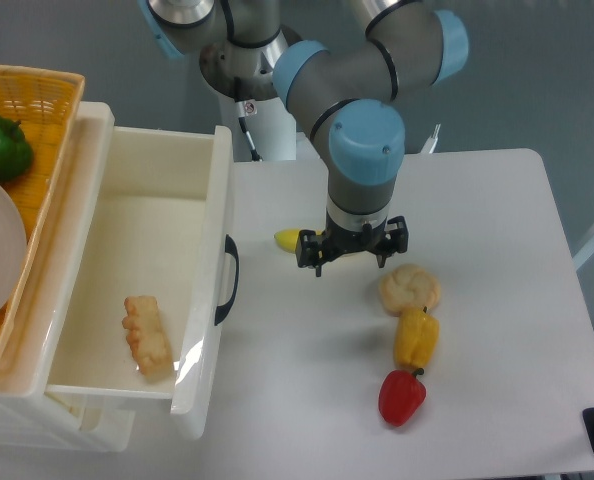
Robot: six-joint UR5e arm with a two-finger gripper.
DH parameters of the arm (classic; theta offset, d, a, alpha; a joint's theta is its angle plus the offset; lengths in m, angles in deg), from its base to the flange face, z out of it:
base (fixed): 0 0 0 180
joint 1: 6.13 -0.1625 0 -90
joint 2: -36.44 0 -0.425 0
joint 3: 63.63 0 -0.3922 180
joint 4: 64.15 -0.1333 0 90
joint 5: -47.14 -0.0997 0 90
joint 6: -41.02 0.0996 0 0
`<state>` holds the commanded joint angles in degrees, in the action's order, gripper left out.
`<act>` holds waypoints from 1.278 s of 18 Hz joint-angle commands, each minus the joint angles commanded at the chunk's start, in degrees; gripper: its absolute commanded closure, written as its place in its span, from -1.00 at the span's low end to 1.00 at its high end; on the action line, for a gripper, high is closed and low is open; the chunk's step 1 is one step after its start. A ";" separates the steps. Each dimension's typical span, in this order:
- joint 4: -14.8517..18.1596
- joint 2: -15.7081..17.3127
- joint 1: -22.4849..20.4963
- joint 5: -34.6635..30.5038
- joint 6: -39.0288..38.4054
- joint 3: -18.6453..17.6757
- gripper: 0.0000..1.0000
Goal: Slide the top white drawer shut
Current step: 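Move the gripper toward the open drawer's front panel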
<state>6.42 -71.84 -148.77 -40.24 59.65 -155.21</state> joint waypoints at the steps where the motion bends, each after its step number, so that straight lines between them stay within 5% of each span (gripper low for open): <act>1: 0.00 -0.18 0.09 0.97 0.00 -0.09 -1.00; 8: 0.00 -2.11 0.88 6.42 0.96 -0.09 -1.00; 23: -0.09 -4.22 3.08 6.78 0.97 -0.35 -1.00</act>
<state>6.34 -76.06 -145.70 -33.45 60.62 -155.56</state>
